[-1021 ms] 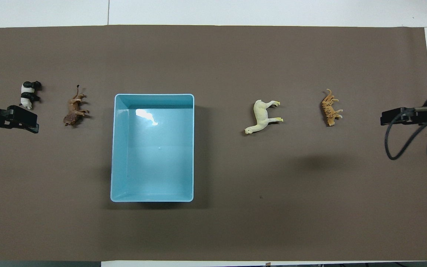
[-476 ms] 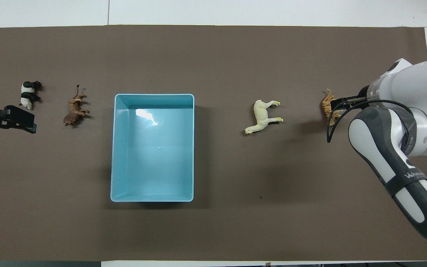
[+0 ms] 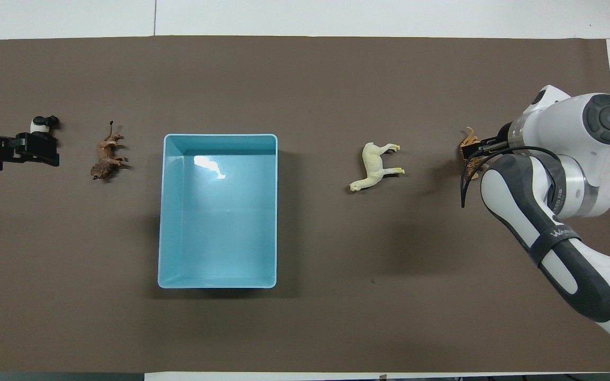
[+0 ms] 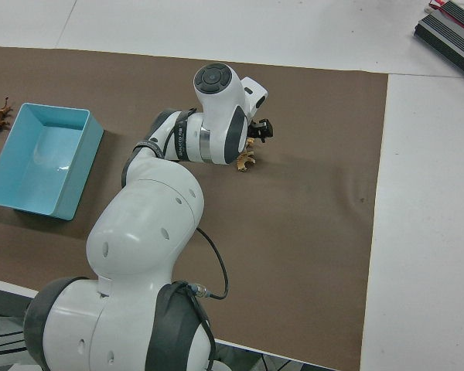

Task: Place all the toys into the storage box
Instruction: 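Reach the left gripper to the brown horse and grasp it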

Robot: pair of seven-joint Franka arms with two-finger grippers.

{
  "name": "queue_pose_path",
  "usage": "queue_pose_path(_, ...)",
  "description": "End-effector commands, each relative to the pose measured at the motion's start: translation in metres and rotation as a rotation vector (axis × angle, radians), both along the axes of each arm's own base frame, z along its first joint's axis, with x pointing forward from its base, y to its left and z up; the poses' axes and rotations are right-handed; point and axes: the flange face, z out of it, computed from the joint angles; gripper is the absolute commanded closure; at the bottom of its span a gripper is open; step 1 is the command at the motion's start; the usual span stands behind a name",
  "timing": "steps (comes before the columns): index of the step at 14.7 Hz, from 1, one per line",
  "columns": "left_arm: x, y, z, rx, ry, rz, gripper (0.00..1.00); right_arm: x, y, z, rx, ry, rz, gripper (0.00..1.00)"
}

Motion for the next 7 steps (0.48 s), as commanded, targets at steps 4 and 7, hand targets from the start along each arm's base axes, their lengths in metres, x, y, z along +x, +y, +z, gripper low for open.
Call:
queue_pose_path(4, 0.053, 0.017, -0.124, -0.005, -0.069, 0.015, 0.0, 0.003, -0.002, -0.027, 0.007, 0.004, 0.04, 0.0)
queue_pose_path(7, 0.056, 0.033, -0.173, -0.005, -0.089, 0.041, 0.0, 0.003, 0.0, -0.033, 0.008, 0.009, 0.042, 0.0)
